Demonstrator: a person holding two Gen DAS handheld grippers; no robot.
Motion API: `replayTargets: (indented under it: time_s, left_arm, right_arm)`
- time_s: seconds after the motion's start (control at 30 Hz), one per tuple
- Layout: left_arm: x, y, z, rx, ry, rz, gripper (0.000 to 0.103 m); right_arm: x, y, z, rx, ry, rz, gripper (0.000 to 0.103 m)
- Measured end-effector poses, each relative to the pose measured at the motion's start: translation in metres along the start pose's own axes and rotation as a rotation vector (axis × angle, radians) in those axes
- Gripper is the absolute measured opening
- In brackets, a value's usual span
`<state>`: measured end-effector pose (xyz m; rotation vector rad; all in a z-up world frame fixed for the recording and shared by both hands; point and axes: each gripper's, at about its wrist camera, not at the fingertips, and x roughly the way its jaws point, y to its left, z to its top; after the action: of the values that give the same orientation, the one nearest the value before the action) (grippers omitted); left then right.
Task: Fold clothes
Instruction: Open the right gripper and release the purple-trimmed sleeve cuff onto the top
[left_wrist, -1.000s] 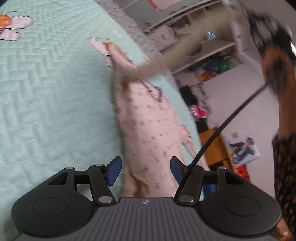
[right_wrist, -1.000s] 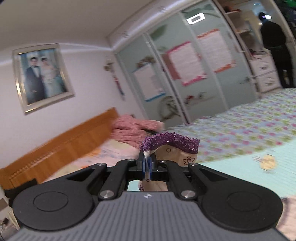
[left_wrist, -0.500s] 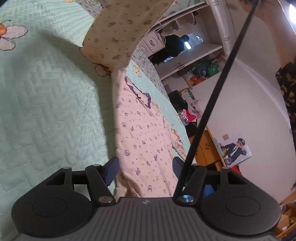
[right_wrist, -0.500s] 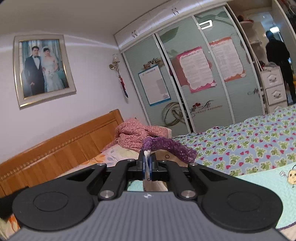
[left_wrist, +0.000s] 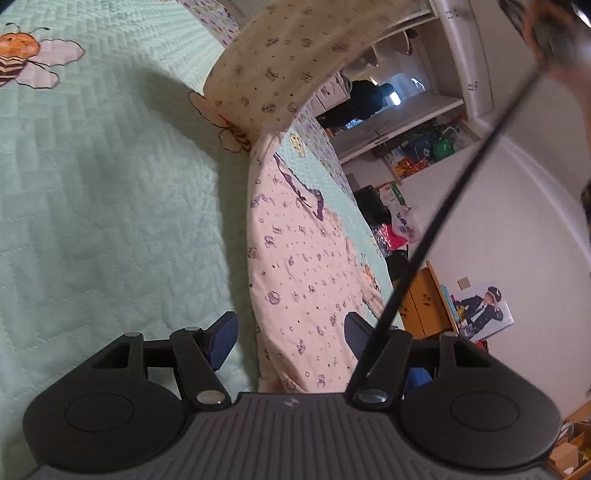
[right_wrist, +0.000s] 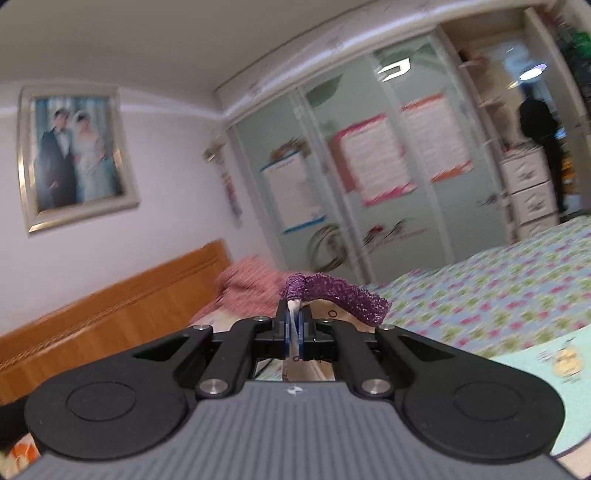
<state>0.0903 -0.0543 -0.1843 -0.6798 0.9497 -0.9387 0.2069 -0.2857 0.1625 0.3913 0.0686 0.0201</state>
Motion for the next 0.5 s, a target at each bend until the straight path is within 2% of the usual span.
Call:
replayTargets:
  time_s: [0.13, 0.23, 0.3, 0.37, 0.47, 0.5]
  left_arm:
    - [0.012, -0.005, -0.004, 0.022, 0.036, 0.008, 0.067]
    - [0.018, -0.006, -0.007, 0.034, 0.06, 0.034, 0.067]
    - [0.021, -0.006, -0.009, 0.043, 0.072, 0.057, 0.067]
    - [0.024, -0.003, -0.01, 0.044, 0.082, 0.072, 0.067]
    - [0.031, 0.0, -0.011, 0.036, 0.085, 0.093, 0.067]
    - [0.032, 0.0, -0.011, 0.033, 0.084, 0.089, 0.067]
  right_arm:
    - [-0.084, -0.078, 0.019, 0.058, -0.07, -0.158, 0.006]
    - [-0.16, -0.15, -0.004, 0.102, -0.097, -0.353, 0.009]
    - [-0.205, -0.198, -0.039, 0.15, -0.05, -0.475, 0.009]
    - [-0.237, -0.243, -0.087, 0.221, 0.047, -0.583, 0.011]
    - [-0.263, -0.303, -0.161, 0.329, 0.22, -0.693, 0.016]
    - [-0.271, -0.316, -0.179, 0.364, 0.243, -0.724, 0.016]
